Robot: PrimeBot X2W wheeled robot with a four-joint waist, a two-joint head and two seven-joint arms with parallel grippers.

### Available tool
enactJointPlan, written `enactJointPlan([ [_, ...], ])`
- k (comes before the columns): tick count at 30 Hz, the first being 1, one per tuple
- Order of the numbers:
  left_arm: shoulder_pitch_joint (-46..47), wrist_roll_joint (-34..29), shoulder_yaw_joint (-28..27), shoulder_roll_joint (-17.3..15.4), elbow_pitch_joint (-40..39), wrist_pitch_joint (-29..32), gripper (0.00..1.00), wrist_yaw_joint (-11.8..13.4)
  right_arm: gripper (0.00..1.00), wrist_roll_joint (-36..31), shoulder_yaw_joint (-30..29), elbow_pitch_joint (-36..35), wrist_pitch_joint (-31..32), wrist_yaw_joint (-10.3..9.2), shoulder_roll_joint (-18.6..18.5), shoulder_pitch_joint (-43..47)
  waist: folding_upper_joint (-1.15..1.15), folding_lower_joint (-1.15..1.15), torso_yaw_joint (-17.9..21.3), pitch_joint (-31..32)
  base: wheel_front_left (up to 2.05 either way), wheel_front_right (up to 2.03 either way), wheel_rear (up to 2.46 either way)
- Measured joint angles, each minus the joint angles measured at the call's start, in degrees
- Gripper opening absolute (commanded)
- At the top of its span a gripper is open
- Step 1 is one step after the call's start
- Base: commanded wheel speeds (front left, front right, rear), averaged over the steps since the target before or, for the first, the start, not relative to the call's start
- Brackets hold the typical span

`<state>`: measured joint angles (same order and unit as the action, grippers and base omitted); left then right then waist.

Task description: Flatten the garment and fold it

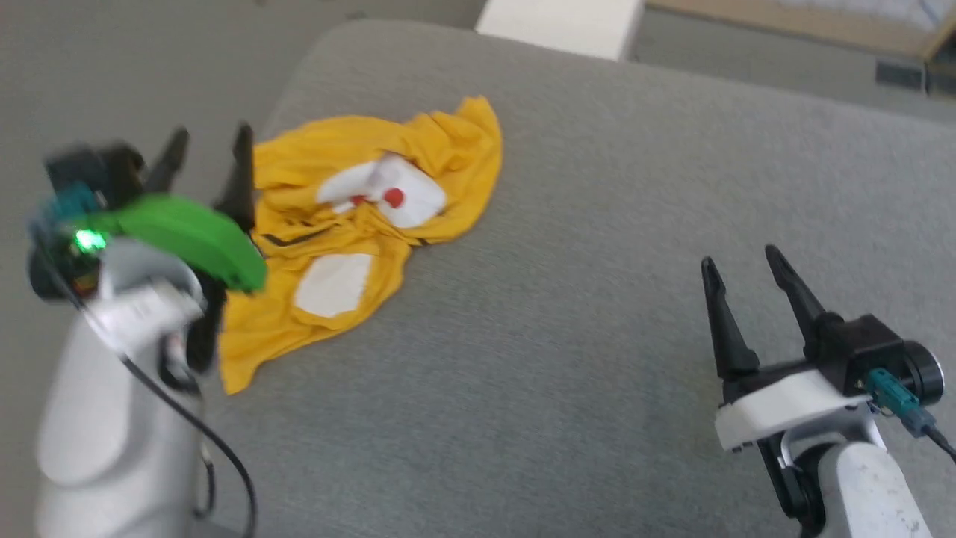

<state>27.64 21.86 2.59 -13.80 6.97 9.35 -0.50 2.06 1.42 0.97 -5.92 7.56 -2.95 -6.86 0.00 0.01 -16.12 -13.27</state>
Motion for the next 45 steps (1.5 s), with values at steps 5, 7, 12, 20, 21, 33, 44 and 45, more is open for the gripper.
enactJointPlan([
  [5, 7.84, 4.70, -0.98, -2.86, 3.87, 12.96, 1.00, 0.90, 1.00, 0.63, 1.31, 1.91, -1.85, 0.00, 0.02, -3.14, 0.00, 0.00, 3.89, -4.62, 0.00, 0.00, 0.00],
  [7, 9.44, 6.30, -1.82, -4.11, 5.52, 18.40, 1.00, 2.47, 1.00, 1.15, 2.15, 2.88, -2.82, 0.00, 0.02, -4.62, 0.00, 0.00, 5.80, -6.45, 0.00, 0.00, 0.00],
  [12, 10.11, 9.78, -3.72, -6.41, 9.70, 27.94, 1.00, 6.04, 1.00, 2.25, 2.90, 5.12, -4.88, 0.00, 0.03, -7.28, 0.00, 0.00, 10.00, -10.49, 0.00, 0.00, 0.00],
  [20, 7.42, 13.79, -6.54, -6.55, 12.14, 33.92, 0.99, 10.36, 1.00, 2.69, 3.02, 7.91, -6.71, 0.00, 0.00, -8.15, 0.00, -0.01, 15.37, -15.86, 0.00, 0.00, 0.00],
  [21, 7.38, 14.34, -6.84, -7.01, 11.87, 35.00, 0.87, 10.72, 1.00, 2.91, 3.03, 8.21, -6.73, 0.00, 0.00, -8.30, 0.01, -0.01, 15.92, -16.21, 0.00, 0.00, 0.00],
  [33, 4.35, 5.78, -5.00, -7.94, 8.69, 9.20, 0.00, 6.24, 1.00, 3.38, 1.64, 10.58, -7.49, 0.00, 0.02, -7.71, 0.00, -0.01, 17.30, -11.81, 0.00, 0.00, 0.00],
  [44, 11.10, -3.23, 3.50, -7.00, 2.77, -10.56, 0.00, 1.53, 1.00, 4.19, -2.22, 10.57, -7.02, 0.00, 0.04, -0.47, 0.00, -0.01, 17.29, 0.91, 0.00, 0.00, 0.00],
  [45, 11.74, -3.24, 4.61, -6.12, 2.22, -10.93, 0.00, 1.22, 1.00, 4.19, -2.60, 10.13, -6.65, 0.00, 0.03, 0.09, 0.00, -0.01, 17.55, 2.03, 0.00, 0.00, 0.00],
])
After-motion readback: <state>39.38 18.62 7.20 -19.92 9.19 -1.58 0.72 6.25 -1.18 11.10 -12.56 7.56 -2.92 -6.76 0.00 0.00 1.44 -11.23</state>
